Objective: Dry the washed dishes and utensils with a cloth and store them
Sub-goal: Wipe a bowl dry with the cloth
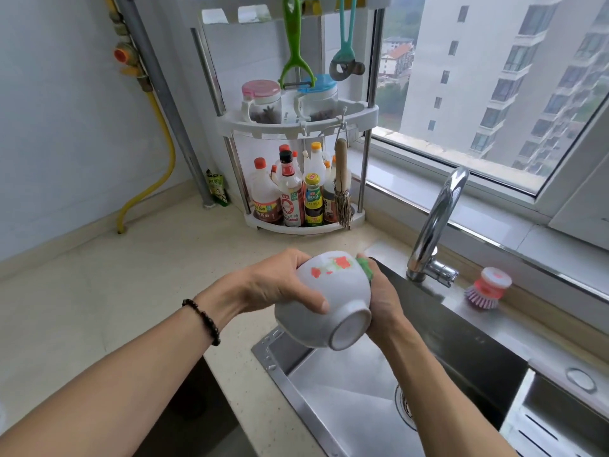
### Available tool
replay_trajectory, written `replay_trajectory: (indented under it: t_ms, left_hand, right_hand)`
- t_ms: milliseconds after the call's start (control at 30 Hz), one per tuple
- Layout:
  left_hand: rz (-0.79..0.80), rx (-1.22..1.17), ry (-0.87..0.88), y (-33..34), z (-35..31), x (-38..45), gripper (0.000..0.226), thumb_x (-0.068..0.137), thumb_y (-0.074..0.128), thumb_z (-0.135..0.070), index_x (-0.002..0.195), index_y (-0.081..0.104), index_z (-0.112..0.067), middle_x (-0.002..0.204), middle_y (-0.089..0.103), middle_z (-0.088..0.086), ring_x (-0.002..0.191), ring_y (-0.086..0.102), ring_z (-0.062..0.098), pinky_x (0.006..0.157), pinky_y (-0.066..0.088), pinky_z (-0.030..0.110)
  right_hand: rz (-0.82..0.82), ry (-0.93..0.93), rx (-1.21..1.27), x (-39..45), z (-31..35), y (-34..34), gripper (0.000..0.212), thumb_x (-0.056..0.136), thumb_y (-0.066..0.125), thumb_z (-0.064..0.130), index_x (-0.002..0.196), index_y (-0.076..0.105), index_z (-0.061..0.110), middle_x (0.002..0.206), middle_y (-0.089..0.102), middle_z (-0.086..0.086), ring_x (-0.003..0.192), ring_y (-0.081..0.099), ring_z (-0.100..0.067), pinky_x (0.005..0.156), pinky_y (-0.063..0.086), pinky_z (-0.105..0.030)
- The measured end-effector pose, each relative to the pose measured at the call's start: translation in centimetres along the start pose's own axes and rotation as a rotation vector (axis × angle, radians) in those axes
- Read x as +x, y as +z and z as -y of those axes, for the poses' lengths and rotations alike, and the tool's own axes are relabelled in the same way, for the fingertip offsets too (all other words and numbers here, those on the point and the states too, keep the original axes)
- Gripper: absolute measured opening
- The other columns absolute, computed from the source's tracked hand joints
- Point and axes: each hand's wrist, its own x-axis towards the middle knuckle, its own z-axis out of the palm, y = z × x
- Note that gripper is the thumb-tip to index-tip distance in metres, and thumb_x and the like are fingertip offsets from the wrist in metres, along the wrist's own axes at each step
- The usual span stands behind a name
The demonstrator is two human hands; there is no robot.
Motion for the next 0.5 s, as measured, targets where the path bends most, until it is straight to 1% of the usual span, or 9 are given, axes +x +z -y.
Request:
replay_trajectory:
  t_ms: [67,133,233,300,367,400,433,467,500]
  left_hand:
    - [0.008,0.083,-0.072,0.2,-0.6,0.2,0.034,0.061,0.087,-0.006,0.092,0.073,-0.005,0.089,0.075,0.012,0.084,0.071,0.026,0.076,0.060,0.038]
    - [-0.059,0.118,-0.083,0.8,-0.8,0.5,0.025,0.068,0.087,0.000,0.087,0.072,-0.006,0.082,0.074,0.008,0.076,0.070,0.020,0.070,0.059,0.033]
    - [-0.187,0.087,-0.031,1.9,-0.2,0.9,0.021,0.070,0.084,0.004,0.086,0.072,-0.002,0.076,0.072,0.006,0.067,0.065,0.016,0.062,0.053,0.026]
    - [-0.343,0.093,-0.008,2.4,0.4,1.6,0.017,0.068,0.084,0.003,0.077,0.073,-0.007,0.068,0.070,0.000,0.060,0.061,0.013,0.057,0.049,0.023]
    - [-0.508,0.125,0.015,2.6,0.7,2.4,0.020,0.066,0.080,0.003,0.062,0.068,-0.012,0.057,0.065,-0.007,0.054,0.056,0.009,0.052,0.045,0.021]
    - [-0.544,0.151,0.033,2.6,0.7,2.5,0.017,0.063,0.078,-0.001,0.059,0.066,-0.013,0.054,0.063,-0.008,0.052,0.055,0.008,0.051,0.044,0.021]
    - [-0.548,0.180,0.059,2.7,0.8,2.6,0.012,0.059,0.077,-0.006,0.059,0.066,-0.012,0.055,0.064,-0.005,0.052,0.056,0.010,0.051,0.045,0.024]
    - [-0.536,0.209,0.084,2.8,0.7,2.4,0.011,0.057,0.078,-0.008,0.062,0.067,-0.010,0.058,0.067,-0.001,0.053,0.058,0.012,0.052,0.048,0.027]
    - [-0.520,0.226,0.097,2.9,0.7,2.2,0.014,0.059,0.081,-0.007,0.065,0.069,-0.009,0.063,0.070,0.003,0.055,0.061,0.014,0.053,0.050,0.030]
  right_hand:
    - [0.030,-0.126,-0.182,-0.3,0.5,0.0,0.034,0.078,0.065,0.052,0.074,0.074,0.020,0.091,0.072,-0.026,0.084,0.067,-0.042,0.087,0.051,-0.063]
    - [0.016,-0.231,-0.295,-0.3,1.2,0.0,0.036,0.087,0.063,0.047,0.063,0.068,0.021,0.078,0.069,-0.019,0.076,0.067,-0.038,0.076,0.053,-0.055]
    - [-0.013,-0.391,-0.443,-0.4,2.0,0.6,0.032,0.102,0.052,0.037,0.085,0.068,0.015,0.086,0.069,-0.010,0.083,0.067,-0.030,0.078,0.055,-0.046]
    - [0.030,-0.440,-0.586,-0.9,1.0,1.2,0.031,0.103,0.046,0.042,0.118,0.068,0.027,0.115,0.068,-0.006,0.108,0.066,-0.023,0.098,0.052,-0.049]
    - [-0.006,-0.499,-0.728,-1.8,-0.6,2.2,0.046,0.103,0.042,0.045,0.146,0.049,0.030,0.148,0.049,-0.002,0.137,0.046,-0.017,0.117,0.036,-0.044]
    - [-0.017,-0.491,-0.719,-2.3,-1.3,2.5,0.054,0.102,0.040,0.048,0.152,0.040,0.029,0.155,0.041,0.002,0.142,0.039,-0.013,0.120,0.030,-0.041]
    - [-0.014,-0.436,-0.648,-2.2,-1.6,2.5,0.059,0.099,0.039,0.054,0.153,0.039,0.029,0.155,0.042,0.004,0.141,0.041,-0.011,0.120,0.031,-0.041]
    - [-0.010,-0.345,-0.537,-2.1,-1.2,2.4,0.060,0.097,0.037,0.058,0.147,0.048,0.028,0.145,0.055,0.003,0.130,0.053,-0.011,0.115,0.038,-0.041]
    - [-0.016,-0.237,-0.409,-1.8,-0.5,2.3,0.054,0.098,0.036,0.058,0.130,0.063,0.023,0.122,0.070,0.002,0.109,0.065,-0.013,0.103,0.046,-0.039]
